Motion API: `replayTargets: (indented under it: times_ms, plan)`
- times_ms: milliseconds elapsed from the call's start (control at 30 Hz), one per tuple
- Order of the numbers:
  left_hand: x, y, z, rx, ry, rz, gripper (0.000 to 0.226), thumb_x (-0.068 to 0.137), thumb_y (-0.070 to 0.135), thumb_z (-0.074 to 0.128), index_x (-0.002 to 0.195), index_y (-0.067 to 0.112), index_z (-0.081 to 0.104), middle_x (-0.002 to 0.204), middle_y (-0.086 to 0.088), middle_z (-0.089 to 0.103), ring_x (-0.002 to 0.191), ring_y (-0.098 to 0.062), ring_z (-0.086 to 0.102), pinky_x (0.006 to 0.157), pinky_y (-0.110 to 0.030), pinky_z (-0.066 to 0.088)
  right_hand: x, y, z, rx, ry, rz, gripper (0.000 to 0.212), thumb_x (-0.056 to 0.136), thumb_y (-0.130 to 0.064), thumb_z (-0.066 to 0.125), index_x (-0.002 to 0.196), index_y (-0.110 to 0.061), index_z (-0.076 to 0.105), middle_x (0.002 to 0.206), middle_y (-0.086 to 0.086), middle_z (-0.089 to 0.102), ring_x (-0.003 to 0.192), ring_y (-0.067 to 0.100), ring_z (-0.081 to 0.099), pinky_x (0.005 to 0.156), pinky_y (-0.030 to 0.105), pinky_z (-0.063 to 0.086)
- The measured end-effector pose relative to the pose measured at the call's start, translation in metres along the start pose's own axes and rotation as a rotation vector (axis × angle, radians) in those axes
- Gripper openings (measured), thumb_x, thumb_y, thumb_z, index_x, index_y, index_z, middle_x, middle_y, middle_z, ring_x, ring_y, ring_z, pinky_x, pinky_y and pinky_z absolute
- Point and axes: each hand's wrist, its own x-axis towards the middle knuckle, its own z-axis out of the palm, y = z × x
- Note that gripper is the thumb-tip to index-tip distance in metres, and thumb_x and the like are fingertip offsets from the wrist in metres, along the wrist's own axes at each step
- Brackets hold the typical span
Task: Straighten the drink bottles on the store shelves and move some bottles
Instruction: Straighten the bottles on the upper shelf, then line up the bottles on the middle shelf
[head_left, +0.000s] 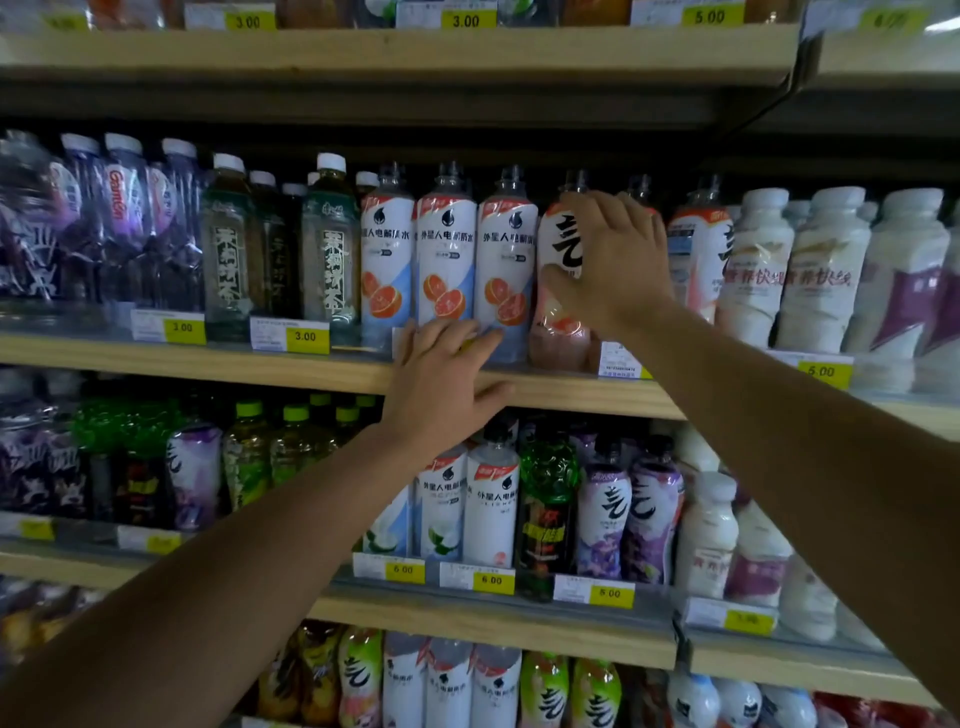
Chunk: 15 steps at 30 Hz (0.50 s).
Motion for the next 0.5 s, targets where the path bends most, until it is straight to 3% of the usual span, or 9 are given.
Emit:
replayTargets:
  times_ms: [133, 333, 500]
  plan:
    - [-0.039, -0.011, -0.01, 0.008, -0.047, -0.041, 0.068, 0.085, 0.06, 0.042, 0.139, 0.022, 0.055, 0.148, -0.006, 0.048, 0.138, -0.03, 0.036, 0.115, -0.057, 0.026, -0.054, -0.019, 0.016, 0.087, 0.02, -0.093, 0.07, 0.079, -0.047, 0.046, 0.14, -0.014, 0.047, 0.142, 0.01, 0.049, 0.135, 0.037, 0.04, 0.112, 0.055, 0.03]
    - [-0.102, -0.035, -0.027, 0.038, -0.073, -0.088, 0.071, 0.086, 0.058, 0.053, 0.143, 0.017, 0.05, 0.15, -0.006, 0.046, 0.139, -0.03, 0.039, 0.112, -0.059, 0.031, -0.128, -0.053, 0.047, 0.148, -0.048, -0.16, 0.065, 0.081, -0.041, 0.057, 0.138, -0.009, 0.05, 0.138, 0.012, 0.05, 0.132, 0.037, 0.04, 0.111, 0.055, 0.031]
    - [-0.166, -0.066, -0.033, 0.014, -0.217, -0.194, 0.076, 0.084, 0.063, 0.046, 0.145, 0.016, 0.05, 0.148, -0.012, 0.048, 0.136, -0.035, 0.039, 0.11, -0.056, 0.036, -0.179, -0.088, 0.077, 0.223, -0.117, -0.144, 0.062, 0.086, -0.045, 0.05, 0.137, -0.009, 0.051, 0.138, 0.013, 0.05, 0.132, 0.037, 0.04, 0.111, 0.052, 0.032]
